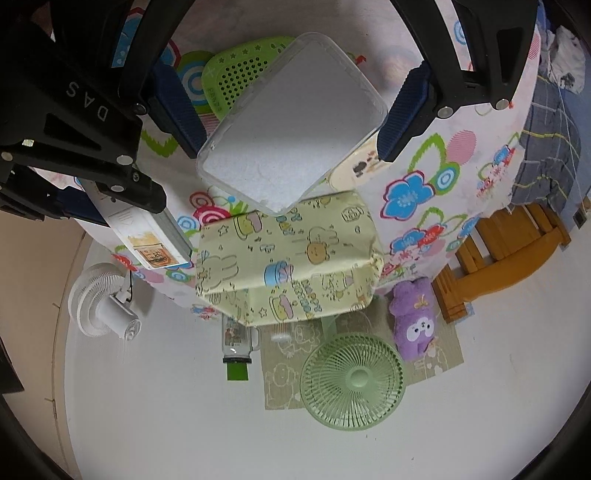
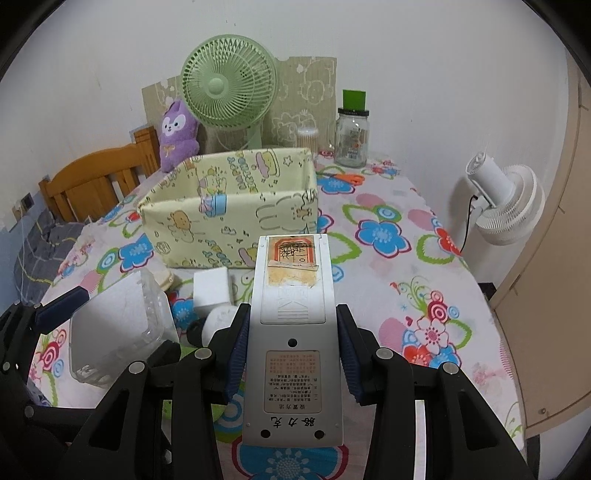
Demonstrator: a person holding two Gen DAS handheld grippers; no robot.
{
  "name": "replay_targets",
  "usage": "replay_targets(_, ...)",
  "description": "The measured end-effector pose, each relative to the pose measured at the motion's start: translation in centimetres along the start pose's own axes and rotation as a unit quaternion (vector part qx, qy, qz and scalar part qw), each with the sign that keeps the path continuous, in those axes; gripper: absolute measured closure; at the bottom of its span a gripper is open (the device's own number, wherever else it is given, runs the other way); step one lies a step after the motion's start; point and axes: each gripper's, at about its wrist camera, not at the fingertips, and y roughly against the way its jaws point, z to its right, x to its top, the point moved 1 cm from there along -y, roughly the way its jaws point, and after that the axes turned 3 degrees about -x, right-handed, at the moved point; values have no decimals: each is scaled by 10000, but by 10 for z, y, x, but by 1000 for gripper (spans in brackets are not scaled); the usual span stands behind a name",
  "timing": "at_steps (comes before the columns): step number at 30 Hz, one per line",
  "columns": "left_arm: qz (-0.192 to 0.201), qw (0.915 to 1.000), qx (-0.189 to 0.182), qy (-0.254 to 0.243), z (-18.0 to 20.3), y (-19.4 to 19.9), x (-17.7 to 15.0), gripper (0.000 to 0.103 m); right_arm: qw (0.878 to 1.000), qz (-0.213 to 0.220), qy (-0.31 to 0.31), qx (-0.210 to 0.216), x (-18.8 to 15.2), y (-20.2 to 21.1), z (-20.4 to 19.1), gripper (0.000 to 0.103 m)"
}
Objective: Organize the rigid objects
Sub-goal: 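Lift the white remote with the right gripper toward the fabric box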
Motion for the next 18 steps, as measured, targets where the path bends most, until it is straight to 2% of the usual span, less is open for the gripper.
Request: replay_targets(18, 170, 9997, 140, 44, -8, 13, 28, 9, 9998, 180, 54, 82, 27, 16, 0, 56)
